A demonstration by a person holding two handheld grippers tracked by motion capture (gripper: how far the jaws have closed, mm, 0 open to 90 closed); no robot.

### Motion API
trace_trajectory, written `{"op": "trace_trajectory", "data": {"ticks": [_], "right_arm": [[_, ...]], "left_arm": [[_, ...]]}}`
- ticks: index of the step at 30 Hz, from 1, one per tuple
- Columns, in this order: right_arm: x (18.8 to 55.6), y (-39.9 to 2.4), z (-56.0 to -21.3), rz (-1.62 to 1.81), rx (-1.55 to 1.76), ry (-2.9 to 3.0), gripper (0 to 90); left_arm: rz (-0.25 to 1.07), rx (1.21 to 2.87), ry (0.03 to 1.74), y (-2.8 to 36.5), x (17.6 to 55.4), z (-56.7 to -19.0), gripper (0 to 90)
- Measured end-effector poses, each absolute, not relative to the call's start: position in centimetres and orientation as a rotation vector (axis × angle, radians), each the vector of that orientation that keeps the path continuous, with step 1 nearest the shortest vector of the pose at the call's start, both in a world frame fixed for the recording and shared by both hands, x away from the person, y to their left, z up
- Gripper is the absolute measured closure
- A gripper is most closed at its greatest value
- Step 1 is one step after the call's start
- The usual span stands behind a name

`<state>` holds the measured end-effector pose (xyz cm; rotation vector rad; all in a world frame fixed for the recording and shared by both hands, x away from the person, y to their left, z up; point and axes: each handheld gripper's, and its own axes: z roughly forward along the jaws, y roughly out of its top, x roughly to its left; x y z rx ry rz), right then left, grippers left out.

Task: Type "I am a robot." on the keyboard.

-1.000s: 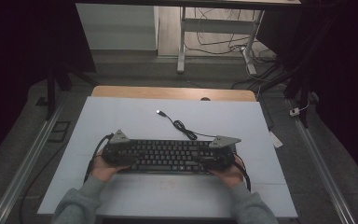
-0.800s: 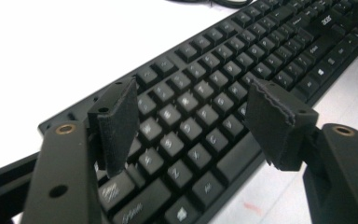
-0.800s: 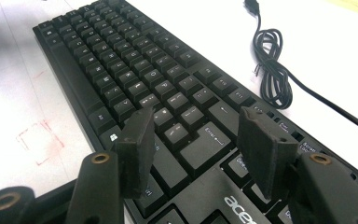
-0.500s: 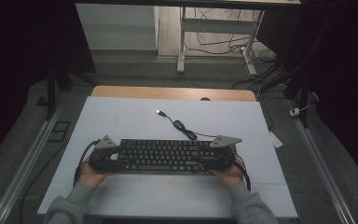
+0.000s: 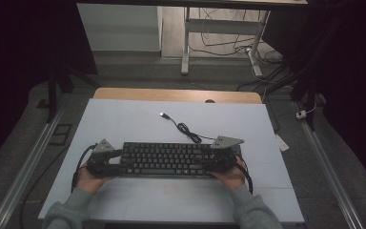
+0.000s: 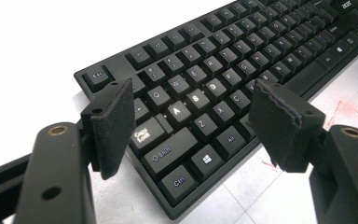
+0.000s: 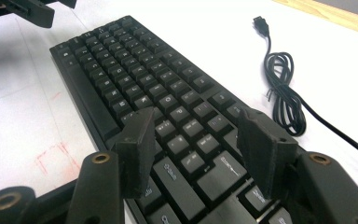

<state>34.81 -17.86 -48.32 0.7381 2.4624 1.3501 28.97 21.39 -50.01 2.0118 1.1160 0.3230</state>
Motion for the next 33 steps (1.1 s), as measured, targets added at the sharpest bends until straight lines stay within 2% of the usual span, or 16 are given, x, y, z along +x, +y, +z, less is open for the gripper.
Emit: {"op": "trace_trajectory", "data": {"ticks": [5, 8, 15, 19, 33], "right_arm": [[34.9, -17.0, -48.2, 1.325, 0.73, 2.475, 48.4], [35.1, -16.6, -48.0, 1.336, 0.732, 2.476, 52.8], [35.4, -15.4, -47.9, 1.333, 0.723, 2.55, 79.7], [35.6, -14.8, -48.2, 1.322, 0.724, 2.601, 89.8], [35.4, -12.8, -49.8, 1.217, 0.684, 2.717, 89.9]], "left_arm": [[0.323, 2.014, 1.115, 21.3, 29.0, -50.1, 31.2], [0.322, 2.021, 1.114, 21.2, 29.0, -50.1, 31.2], [0.324, 2.024, 1.112, 21.2, 28.9, -50.2, 31.0], [0.323, 2.031, 1.113, 21.0, 28.8, -50.3, 31.0], [0.318, 2.041, 1.108, 20.8, 28.7, -50.5, 30.7]]}}
